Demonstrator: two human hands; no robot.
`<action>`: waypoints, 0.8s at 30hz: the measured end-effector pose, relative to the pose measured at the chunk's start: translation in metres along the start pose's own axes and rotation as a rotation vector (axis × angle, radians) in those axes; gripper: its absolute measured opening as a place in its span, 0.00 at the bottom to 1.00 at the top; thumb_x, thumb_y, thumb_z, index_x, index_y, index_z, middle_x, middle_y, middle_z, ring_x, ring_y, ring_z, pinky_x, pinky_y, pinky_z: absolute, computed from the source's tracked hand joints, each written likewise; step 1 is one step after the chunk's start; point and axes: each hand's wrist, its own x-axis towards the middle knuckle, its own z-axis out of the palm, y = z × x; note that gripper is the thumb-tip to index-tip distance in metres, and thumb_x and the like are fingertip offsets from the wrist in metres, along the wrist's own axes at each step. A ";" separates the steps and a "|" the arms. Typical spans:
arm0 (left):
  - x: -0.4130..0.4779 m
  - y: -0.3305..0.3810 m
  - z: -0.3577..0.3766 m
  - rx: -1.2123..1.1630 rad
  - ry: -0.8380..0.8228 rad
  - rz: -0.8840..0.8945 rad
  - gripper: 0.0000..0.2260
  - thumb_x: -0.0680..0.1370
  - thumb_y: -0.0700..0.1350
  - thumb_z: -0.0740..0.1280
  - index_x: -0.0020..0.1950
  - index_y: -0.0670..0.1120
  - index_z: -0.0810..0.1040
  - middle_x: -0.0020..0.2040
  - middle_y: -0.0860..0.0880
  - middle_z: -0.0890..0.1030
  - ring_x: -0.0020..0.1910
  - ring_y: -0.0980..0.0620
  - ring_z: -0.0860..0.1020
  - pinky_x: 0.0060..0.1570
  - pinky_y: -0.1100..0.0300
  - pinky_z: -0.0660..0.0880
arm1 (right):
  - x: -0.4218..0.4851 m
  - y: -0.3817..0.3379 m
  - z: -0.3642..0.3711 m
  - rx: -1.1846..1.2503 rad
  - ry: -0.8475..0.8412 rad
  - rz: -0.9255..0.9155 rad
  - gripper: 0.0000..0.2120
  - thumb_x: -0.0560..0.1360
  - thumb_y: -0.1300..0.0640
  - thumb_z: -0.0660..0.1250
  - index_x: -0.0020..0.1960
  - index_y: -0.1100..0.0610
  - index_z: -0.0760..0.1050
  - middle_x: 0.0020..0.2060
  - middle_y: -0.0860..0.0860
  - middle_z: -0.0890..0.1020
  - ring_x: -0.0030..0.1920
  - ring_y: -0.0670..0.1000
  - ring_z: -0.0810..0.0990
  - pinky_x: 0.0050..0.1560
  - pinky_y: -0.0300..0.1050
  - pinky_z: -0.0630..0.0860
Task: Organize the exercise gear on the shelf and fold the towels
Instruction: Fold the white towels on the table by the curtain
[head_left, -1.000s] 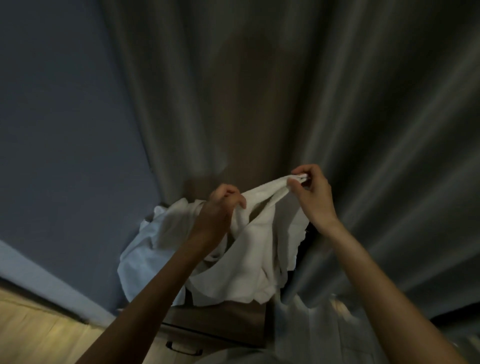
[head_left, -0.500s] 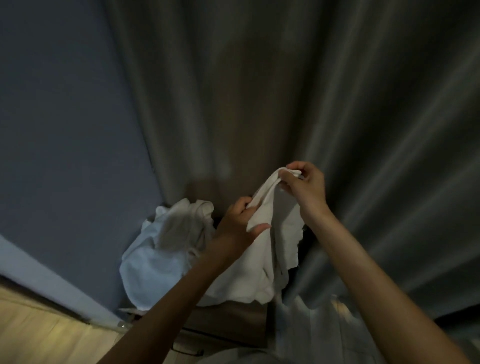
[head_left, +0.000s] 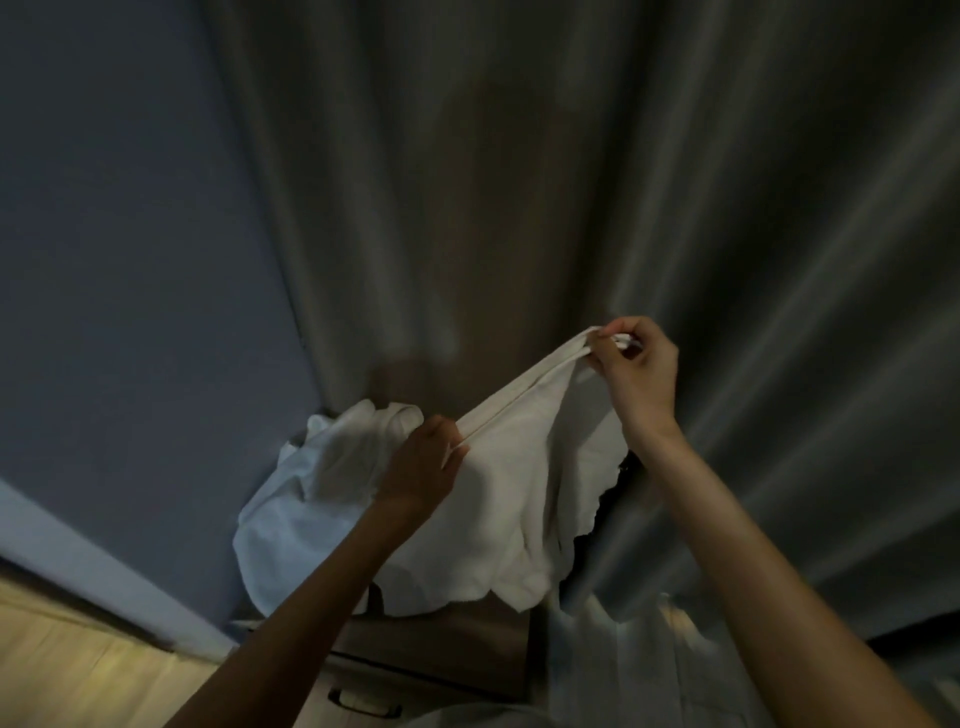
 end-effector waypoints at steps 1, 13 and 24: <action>-0.002 -0.002 0.000 -0.011 0.001 -0.013 0.09 0.80 0.45 0.62 0.47 0.39 0.74 0.48 0.41 0.76 0.46 0.44 0.75 0.48 0.54 0.70 | 0.001 0.000 0.000 -0.001 0.000 -0.019 0.12 0.74 0.67 0.68 0.39 0.51 0.74 0.43 0.57 0.80 0.49 0.59 0.80 0.54 0.61 0.77; 0.071 0.012 -0.094 -0.198 0.468 -0.001 0.07 0.81 0.39 0.59 0.43 0.41 0.69 0.38 0.44 0.72 0.38 0.49 0.70 0.41 0.58 0.64 | 0.018 -0.026 -0.013 -0.024 0.066 -0.310 0.13 0.73 0.70 0.66 0.40 0.52 0.74 0.44 0.62 0.78 0.46 0.58 0.78 0.51 0.55 0.75; 0.093 0.035 -0.128 -0.251 0.615 0.150 0.03 0.81 0.43 0.59 0.51 0.50 0.65 0.47 0.52 0.73 0.46 0.56 0.72 0.48 0.67 0.66 | 0.018 -0.013 -0.023 -0.022 0.002 -0.314 0.07 0.76 0.66 0.66 0.53 0.59 0.76 0.43 0.48 0.77 0.43 0.43 0.75 0.47 0.38 0.72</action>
